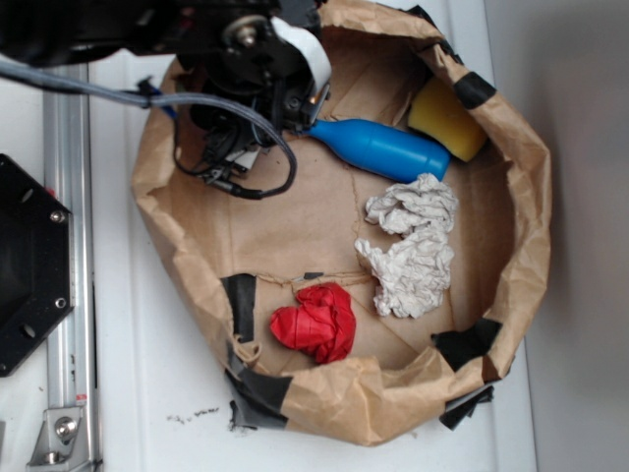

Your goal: Grab the black box.

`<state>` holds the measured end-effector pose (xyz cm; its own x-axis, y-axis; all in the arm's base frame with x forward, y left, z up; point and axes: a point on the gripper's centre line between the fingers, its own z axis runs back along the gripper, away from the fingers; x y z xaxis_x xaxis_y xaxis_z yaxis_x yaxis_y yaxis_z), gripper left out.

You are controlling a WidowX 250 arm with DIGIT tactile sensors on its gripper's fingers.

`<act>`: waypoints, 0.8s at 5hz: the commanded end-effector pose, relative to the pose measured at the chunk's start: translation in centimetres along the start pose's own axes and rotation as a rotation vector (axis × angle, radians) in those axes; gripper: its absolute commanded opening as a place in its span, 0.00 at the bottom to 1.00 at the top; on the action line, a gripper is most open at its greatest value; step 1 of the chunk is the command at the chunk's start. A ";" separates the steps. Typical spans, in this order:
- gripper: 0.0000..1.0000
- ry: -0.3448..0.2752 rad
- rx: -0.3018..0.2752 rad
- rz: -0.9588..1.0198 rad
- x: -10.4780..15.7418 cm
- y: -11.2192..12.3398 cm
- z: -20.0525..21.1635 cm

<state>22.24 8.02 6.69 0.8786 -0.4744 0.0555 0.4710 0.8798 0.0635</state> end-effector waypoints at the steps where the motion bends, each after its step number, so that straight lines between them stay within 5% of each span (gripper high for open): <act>1: 0.00 -0.175 -0.004 -0.070 5.4 -2.3 7.8; 4: 0.00 -0.155 -0.099 0.134 5.0 -4.9 10.0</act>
<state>23.36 1.57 15.63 0.9223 -0.3448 0.1746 0.3614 0.9295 -0.0736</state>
